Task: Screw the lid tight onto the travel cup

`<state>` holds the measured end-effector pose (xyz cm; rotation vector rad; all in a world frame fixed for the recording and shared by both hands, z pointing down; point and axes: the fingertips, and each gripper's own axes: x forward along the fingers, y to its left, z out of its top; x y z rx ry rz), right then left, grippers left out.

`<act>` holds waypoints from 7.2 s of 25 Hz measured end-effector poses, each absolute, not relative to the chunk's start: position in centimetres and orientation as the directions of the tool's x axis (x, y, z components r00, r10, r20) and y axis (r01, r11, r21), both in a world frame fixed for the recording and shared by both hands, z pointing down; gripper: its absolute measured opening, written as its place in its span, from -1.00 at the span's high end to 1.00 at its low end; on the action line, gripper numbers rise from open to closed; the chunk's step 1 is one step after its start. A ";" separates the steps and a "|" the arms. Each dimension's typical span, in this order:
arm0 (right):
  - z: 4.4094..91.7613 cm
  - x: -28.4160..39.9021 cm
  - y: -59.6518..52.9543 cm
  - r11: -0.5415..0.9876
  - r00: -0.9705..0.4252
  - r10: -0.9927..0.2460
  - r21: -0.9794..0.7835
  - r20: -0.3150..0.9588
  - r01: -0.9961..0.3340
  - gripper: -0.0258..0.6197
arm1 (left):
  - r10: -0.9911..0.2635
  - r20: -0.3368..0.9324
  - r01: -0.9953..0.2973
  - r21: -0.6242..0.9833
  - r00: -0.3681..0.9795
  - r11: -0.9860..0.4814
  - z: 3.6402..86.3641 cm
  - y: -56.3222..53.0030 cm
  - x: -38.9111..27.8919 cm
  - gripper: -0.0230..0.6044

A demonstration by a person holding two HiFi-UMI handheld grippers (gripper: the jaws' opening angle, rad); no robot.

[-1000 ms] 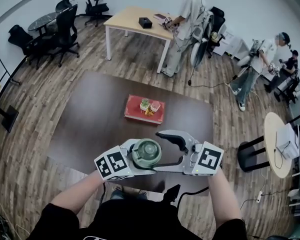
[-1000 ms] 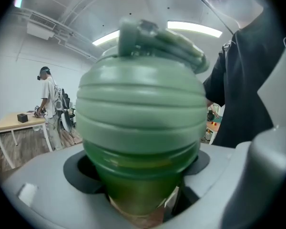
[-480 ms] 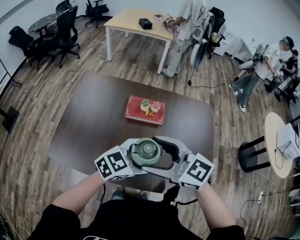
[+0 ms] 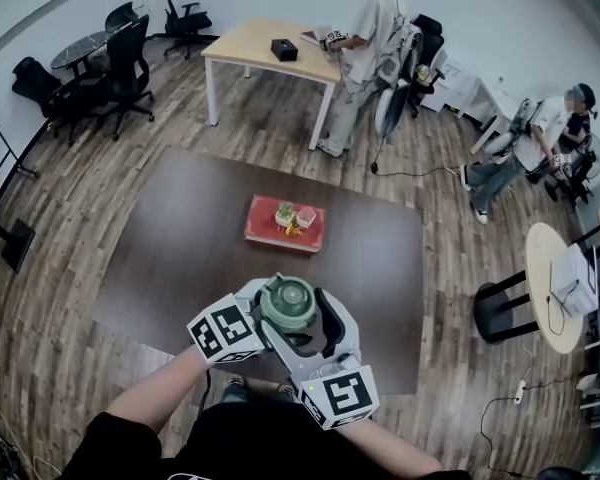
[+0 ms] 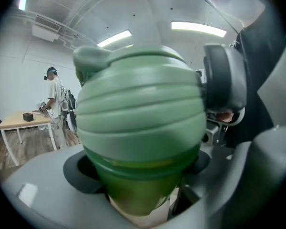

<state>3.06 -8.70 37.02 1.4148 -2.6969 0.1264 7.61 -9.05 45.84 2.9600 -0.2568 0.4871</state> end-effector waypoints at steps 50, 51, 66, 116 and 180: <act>35.0 3.9 -6.9 0.996 -0.955 -0.059 0.088 0.291 -0.035 -0.34 | -0.040 0.293 -0.078 0.119 0.955 -0.990 43.9 -7.1 8.3 -0.41; 35.1 3.8 -7.0 0.996 -0.952 -0.044 0.090 0.303 -0.018 -0.34 | -0.046 0.296 -0.082 0.113 0.954 -0.990 43.9 -7.2 8.2 -0.41; 35.8 2.9 -8.8 0.505 -0.475 -0.850 0.100 0.228 -0.857 -0.32 | -0.171 0.306 -0.210 0.101 0.937 -0.972 44.8 -9.6 7.4 -0.41; 34.6 4.1 -7.7 0.999 -0.976 -0.035 0.016 0.214 -0.032 -0.34 | -0.022 0.287 -0.056 0.112 0.958 -0.992 43.2 -7.5 7.0 -0.41; 34.3 2.9 -7.1 0.995 -0.972 0.104 -0.022 0.210 0.101 -0.31 | -0.021 0.302 -0.052 0.097 0.953 -0.994 42.6 -7.0 7.2 -0.41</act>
